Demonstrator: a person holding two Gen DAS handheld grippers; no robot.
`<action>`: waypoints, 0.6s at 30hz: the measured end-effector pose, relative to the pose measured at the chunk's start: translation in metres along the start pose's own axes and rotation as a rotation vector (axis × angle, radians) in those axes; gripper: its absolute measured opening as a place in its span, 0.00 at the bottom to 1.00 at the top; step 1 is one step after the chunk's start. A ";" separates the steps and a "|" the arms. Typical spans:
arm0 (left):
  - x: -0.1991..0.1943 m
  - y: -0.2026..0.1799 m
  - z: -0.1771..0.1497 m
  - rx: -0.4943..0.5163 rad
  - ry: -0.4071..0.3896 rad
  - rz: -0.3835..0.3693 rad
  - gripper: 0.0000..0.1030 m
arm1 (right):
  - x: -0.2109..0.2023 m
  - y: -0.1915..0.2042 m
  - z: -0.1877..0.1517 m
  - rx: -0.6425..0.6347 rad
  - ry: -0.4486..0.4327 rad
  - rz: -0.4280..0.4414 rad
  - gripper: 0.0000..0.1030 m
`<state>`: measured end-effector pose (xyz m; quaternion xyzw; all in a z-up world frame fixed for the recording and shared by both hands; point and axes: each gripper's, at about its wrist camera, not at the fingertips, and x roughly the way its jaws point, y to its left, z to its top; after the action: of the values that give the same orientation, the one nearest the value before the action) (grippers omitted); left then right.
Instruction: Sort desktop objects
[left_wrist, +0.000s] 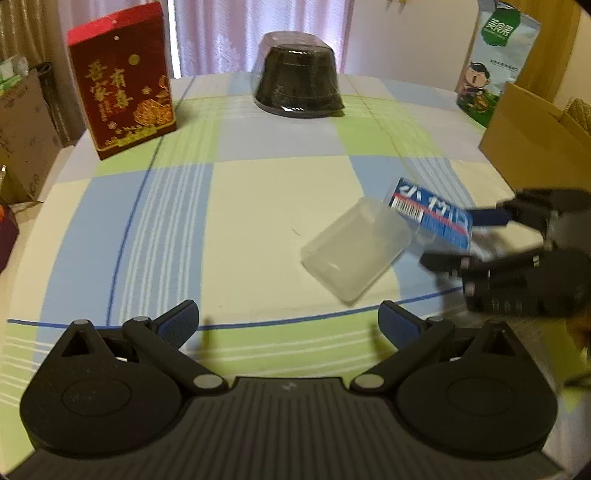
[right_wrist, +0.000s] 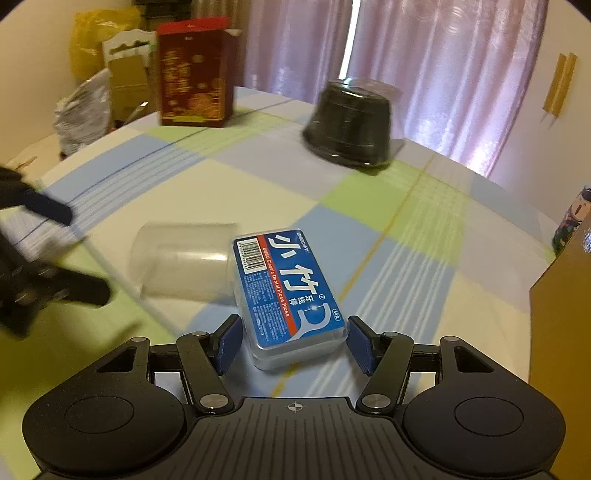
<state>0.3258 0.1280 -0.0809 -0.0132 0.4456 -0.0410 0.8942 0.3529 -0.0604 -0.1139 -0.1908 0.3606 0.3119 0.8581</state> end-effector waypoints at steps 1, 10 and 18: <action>0.000 0.000 -0.001 -0.004 0.000 -0.013 0.98 | -0.003 0.007 -0.003 -0.015 -0.003 0.010 0.59; 0.001 -0.010 -0.003 -0.013 -0.007 -0.064 0.98 | -0.032 0.016 -0.026 0.124 0.025 -0.062 0.59; 0.006 -0.020 -0.007 -0.071 -0.071 -0.020 0.94 | -0.051 0.002 -0.049 0.307 0.037 -0.189 0.59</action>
<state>0.3229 0.1075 -0.0885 -0.0506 0.4147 -0.0337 0.9079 0.2992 -0.1063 -0.1089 -0.0964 0.4000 0.1677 0.8959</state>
